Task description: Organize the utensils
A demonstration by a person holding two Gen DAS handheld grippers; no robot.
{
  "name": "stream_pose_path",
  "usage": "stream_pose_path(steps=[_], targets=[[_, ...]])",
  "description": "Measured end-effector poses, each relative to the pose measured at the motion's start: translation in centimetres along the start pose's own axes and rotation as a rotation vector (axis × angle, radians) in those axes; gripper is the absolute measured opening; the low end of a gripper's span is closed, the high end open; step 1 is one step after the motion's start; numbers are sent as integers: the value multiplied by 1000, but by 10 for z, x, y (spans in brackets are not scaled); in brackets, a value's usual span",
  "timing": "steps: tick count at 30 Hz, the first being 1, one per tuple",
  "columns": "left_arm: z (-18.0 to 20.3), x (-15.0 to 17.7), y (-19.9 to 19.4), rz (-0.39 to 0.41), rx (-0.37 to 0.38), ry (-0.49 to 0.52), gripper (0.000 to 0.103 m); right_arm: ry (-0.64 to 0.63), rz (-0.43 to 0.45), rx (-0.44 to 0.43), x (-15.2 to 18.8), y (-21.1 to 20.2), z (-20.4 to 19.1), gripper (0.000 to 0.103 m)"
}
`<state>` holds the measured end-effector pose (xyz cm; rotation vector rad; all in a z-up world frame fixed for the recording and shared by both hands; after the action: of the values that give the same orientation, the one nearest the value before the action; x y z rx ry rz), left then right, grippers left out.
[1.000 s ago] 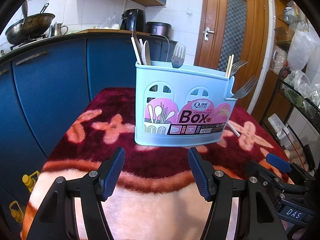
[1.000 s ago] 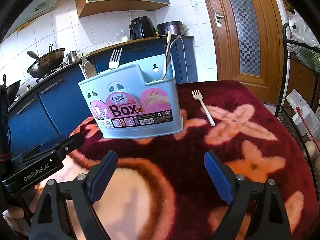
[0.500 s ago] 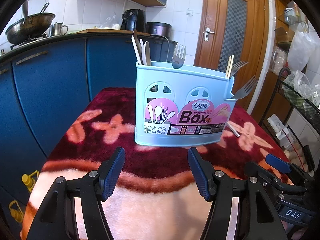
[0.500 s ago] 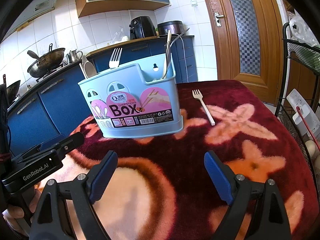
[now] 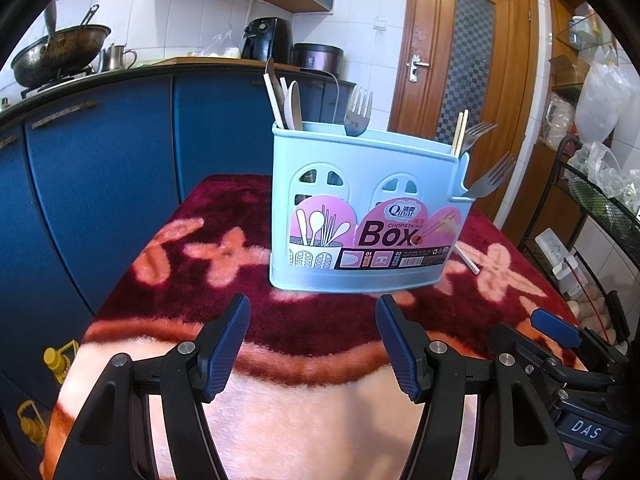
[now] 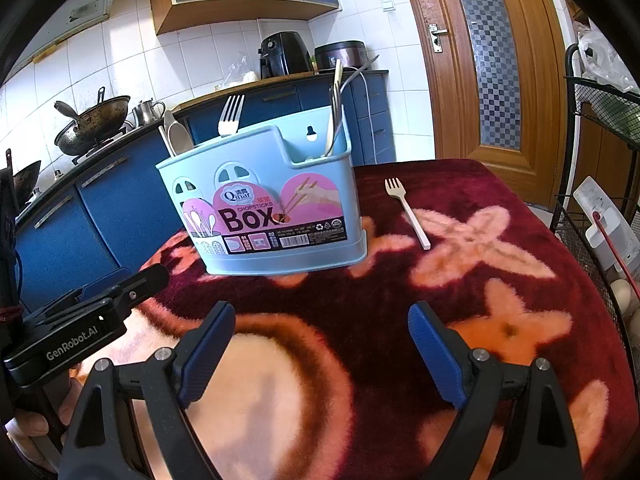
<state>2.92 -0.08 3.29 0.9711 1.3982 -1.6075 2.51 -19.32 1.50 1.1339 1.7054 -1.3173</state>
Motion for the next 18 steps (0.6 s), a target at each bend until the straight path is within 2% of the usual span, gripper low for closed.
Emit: stream_pose_path(steps=[18], targets=[[0,1,0,-3,0,-5,67,3,-4,0,3,0,0,90]])
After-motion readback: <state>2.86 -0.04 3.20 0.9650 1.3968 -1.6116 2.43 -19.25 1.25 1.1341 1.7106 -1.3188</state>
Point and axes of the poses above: each gripper's, at about its wrist camera, not at the fingertips, and y roughly the way its jaws point, z to its right, x to its underside, the point moved 1 cm from there along y, roughly the way its jaws point, and after that the axes turned 11 degrees about z, right-handed, at the moved point
